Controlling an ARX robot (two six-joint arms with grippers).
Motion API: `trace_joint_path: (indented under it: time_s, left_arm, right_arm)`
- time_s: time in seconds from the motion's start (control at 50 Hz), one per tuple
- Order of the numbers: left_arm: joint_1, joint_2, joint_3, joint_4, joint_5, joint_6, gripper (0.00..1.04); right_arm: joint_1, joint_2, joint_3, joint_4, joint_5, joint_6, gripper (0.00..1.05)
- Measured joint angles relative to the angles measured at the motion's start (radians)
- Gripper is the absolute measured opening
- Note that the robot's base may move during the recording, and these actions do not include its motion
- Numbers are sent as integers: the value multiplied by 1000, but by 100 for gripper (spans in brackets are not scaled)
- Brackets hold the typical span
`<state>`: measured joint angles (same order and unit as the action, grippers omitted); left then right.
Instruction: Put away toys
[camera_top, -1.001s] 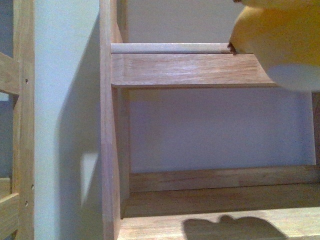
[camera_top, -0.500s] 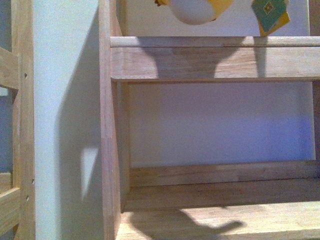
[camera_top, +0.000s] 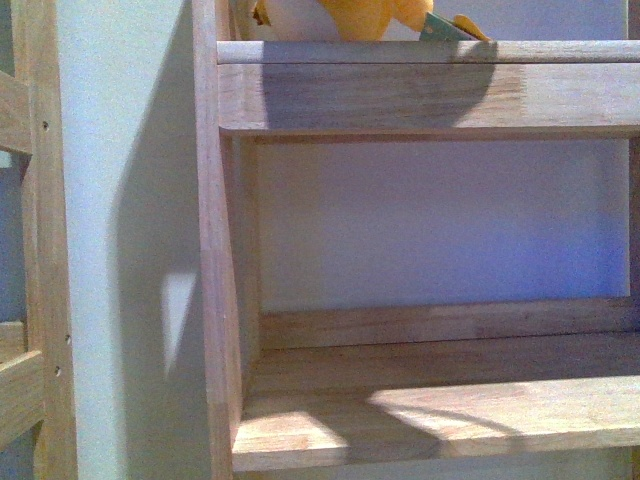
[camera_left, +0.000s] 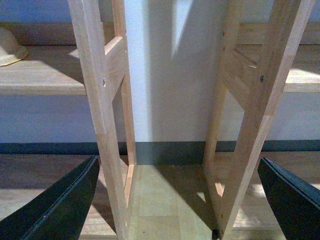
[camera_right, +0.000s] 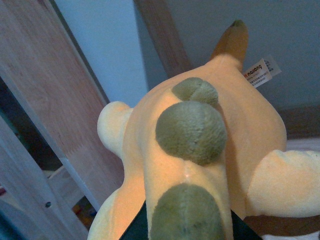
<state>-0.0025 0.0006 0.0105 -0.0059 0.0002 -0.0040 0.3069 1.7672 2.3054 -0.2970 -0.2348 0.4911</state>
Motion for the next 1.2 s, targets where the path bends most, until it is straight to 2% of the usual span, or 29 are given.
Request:
trace_joint_path:
  time_s: [0.14, 0.26, 0.741, 1.201]
  left_arm:
    - [0, 0, 0, 0, 0, 0, 98]
    - [0, 0, 0, 0, 0, 0, 98]
    - [0, 0, 0, 0, 0, 0, 98]
    - [0, 0, 0, 0, 0, 0, 98]
  right_arm:
    - [-26, 39, 31, -6, -105, 105, 7]
    - [-45, 47, 4, 38, -138, 159, 7]
    - [-75, 50, -106, 111, -144, 143, 7]
    - [-45, 163, 2, 151, -64, 141, 7]
